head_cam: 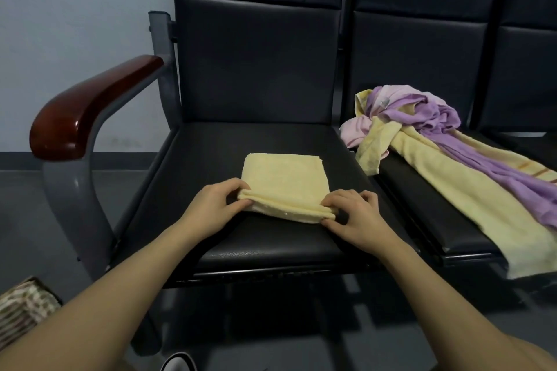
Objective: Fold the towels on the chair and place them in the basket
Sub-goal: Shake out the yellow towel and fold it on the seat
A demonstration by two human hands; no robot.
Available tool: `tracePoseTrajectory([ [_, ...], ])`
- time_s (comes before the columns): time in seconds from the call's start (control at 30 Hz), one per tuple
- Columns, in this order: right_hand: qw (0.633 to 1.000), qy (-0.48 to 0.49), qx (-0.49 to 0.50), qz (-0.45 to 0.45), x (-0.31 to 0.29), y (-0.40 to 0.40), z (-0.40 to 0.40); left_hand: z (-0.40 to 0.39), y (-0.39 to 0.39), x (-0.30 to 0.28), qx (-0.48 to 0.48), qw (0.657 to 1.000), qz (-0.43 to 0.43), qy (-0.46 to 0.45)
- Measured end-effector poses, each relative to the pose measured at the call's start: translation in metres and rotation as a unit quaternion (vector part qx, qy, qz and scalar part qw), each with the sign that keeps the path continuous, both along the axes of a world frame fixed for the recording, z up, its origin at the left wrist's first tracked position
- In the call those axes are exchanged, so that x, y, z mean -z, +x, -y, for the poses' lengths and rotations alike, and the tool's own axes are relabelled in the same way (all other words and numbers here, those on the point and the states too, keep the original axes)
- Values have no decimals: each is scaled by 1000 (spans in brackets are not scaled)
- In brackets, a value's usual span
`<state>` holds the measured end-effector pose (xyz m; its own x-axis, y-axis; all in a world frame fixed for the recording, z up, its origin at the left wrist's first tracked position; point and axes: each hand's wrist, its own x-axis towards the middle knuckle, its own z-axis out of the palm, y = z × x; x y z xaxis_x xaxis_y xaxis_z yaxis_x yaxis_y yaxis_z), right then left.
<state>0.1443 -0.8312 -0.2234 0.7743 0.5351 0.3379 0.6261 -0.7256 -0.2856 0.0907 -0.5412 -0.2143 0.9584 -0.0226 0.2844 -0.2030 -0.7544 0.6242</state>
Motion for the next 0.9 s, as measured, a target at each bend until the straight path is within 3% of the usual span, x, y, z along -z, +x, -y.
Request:
tracePoseTrajectory([
  [0.1, 999, 42, 18, -21, -3, 5, -3, 5, 4, -10, -2, 999, 14, -38],
  [0.17, 989, 127, 36, -60, -7, 9, -7, 11, 7, -18, -10, 998, 35, -51],
  [0.3, 930, 322, 49, -169, -14, 13, -19, 18, 14, -27, -36, 996, 41, -70],
  [0.4, 913, 378, 70, -136, -21, 17, -29, 24, 23, -33, -90, 990, 59, -90],
  [0.6, 925, 354, 138, -22, -34, 41, -47, 42, 46, -48, -200, 967, 85, -135],
  [0.77, 939, 289, 187, -26, -40, 59, -64, 39, 73, -44, -269, 958, 81, -65],
  [0.9, 941, 238, 229, -68, -38, 77, -76, 36, 96, -34, -311, 949, 31, -22],
])
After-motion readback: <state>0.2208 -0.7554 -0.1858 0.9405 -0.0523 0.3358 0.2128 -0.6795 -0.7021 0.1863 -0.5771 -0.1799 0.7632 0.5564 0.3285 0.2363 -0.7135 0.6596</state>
